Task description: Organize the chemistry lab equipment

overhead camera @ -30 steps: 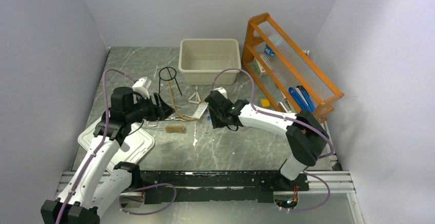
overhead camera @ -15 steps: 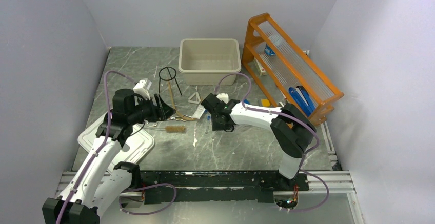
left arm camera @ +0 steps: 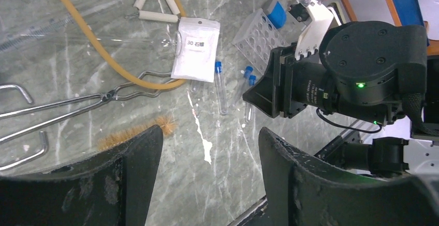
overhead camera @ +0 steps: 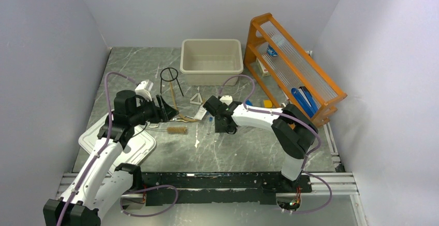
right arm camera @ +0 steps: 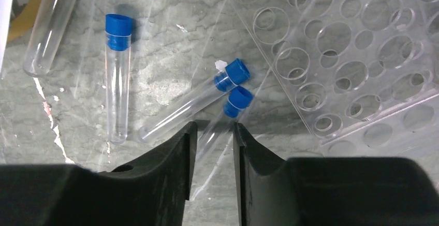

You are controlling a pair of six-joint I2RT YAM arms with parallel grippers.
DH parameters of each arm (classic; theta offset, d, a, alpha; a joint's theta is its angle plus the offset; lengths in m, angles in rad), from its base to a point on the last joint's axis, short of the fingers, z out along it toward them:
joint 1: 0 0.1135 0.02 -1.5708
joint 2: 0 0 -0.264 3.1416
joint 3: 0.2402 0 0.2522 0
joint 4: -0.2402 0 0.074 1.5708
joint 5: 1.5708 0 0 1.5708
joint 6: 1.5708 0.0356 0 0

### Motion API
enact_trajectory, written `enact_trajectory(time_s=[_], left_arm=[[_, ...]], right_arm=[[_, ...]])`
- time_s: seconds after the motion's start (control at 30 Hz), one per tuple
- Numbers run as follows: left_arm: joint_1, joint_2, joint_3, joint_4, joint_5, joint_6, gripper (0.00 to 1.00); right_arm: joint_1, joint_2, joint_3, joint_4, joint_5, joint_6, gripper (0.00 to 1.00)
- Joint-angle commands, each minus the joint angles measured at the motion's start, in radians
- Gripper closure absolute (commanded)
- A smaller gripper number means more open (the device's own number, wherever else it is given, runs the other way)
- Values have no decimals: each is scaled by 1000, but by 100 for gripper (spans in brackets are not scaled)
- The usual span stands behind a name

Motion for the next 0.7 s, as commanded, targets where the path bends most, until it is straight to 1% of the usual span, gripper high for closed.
enact_trajectory(time_s=[0.0, 0.1, 0.2, 0.27, 0.33, 0.4, 0.47, 0.57, 0.67], left_arm=[[-14, 10, -34, 89, 82, -61, 28], [-31, 19, -53, 125, 106, -102, 28], [-60, 26, -65, 147, 94, -132, 28], [-84, 30, -69, 161, 89, -153, 22], [-106, 41, -74, 182, 99, -177, 10], [-130, 53, -80, 209, 109, -202, 9], [-161, 64, -87, 240, 96, -228, 10], [-213, 77, -97, 302, 81, -267, 14], [-267, 99, -115, 400, 87, -311, 20]], right_arm=[[2, 22, -25, 11, 45, 44, 68], [1, 2, -63, 41, 52, 60, 74], [0, -32, -90, 58, 56, 68, 79], [0, -83, -106, 70, 55, 62, 80], [0, -140, -125, 82, 51, 52, 80], [0, -205, -146, 116, 41, 33, 80], [-3, -274, -172, 172, 3, 9, 80], [-13, -372, -202, 261, -42, -22, 80], [-47, -463, -244, 400, -112, -36, 80]])
